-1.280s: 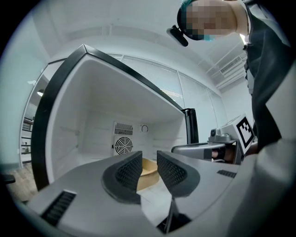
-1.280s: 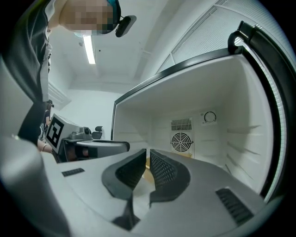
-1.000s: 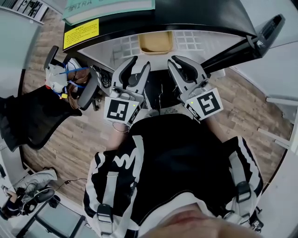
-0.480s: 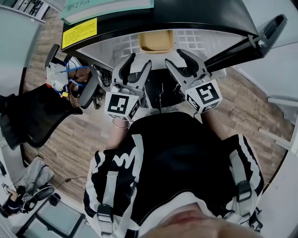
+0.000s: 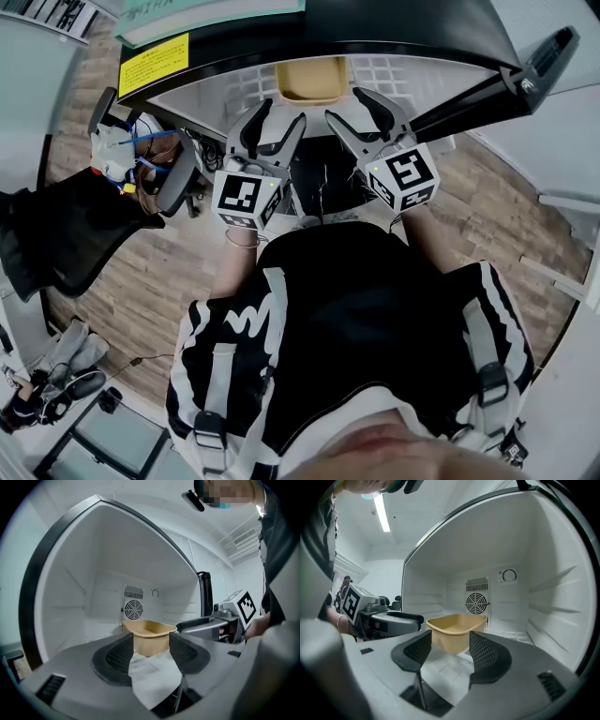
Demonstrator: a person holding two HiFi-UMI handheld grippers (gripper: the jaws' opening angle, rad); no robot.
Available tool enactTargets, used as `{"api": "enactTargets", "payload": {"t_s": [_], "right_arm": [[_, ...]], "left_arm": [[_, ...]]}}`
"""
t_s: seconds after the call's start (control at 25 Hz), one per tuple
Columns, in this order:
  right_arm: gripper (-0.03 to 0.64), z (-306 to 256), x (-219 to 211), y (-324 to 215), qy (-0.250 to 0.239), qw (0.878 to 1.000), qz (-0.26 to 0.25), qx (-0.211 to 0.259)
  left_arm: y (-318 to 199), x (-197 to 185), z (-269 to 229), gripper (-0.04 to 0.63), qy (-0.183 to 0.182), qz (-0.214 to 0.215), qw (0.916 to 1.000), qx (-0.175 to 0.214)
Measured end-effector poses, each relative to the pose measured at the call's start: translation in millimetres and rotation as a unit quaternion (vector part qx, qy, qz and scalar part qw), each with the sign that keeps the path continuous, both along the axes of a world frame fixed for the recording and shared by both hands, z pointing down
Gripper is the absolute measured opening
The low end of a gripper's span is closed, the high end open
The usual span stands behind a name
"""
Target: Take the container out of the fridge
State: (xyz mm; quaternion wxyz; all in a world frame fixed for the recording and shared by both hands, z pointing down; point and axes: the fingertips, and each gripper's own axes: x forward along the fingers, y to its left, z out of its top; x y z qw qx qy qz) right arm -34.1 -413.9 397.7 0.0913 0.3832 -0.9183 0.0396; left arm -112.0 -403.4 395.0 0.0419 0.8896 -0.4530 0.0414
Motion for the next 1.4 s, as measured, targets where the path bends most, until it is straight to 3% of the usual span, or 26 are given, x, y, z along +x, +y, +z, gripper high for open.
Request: {"api": "enactTargets", "payload": {"t_s": [0.52,1.4], "right_arm": [[0.252,17,-4,-13,0.028,1.000,-0.012,-0.004],[0.253,27,-13,-23,0.002,0.999,-0.015,-0.031]], "left_arm": [[-14,2,24,0.244,-0.033,-0.001,0.9989,-0.033],[-30,15,26,0.258,-0.017,0.014,0.9993,-0.030]]}}
